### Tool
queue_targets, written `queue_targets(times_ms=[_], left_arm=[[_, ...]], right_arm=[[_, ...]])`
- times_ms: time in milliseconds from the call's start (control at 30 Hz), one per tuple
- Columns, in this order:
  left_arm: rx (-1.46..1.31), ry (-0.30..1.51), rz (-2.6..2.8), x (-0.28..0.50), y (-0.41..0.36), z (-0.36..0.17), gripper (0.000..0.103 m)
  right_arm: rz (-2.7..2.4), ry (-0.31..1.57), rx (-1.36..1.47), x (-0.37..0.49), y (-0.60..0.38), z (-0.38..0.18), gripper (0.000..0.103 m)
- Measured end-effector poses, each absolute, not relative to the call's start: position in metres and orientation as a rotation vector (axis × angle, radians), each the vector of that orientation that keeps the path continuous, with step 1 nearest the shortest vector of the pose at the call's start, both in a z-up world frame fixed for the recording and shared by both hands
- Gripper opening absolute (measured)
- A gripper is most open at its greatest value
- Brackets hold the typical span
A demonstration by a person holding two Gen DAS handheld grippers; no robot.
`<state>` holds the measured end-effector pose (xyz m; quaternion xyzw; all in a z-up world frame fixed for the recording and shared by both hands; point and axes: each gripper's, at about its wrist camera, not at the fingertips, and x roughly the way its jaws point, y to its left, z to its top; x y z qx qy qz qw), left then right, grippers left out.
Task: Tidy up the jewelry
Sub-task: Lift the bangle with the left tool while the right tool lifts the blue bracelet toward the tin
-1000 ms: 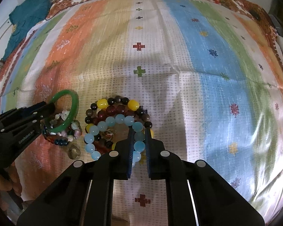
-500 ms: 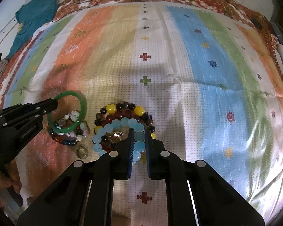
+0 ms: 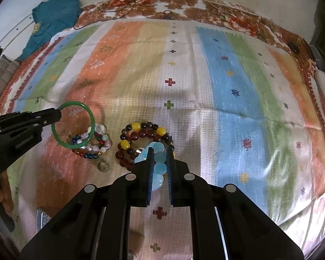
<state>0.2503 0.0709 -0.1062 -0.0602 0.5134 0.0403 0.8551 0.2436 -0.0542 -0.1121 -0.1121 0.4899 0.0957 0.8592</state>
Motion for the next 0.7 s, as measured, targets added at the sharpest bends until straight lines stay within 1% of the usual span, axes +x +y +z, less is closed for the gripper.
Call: queue_targets(times_ms=[400,700], left_arm=[[-0.136,1.020,0.100,0.207,0.063,-0.070,0.008],[-0.156,0.945,0.057,0.177,0.046,-0.033,0.008]], right_arm=[[0.251,0.945,-0.185,0.214,-0.059,-0.082,0.012],[0.310,0.879,-0.138,0.189,-0.065,-0.057,0.012]])
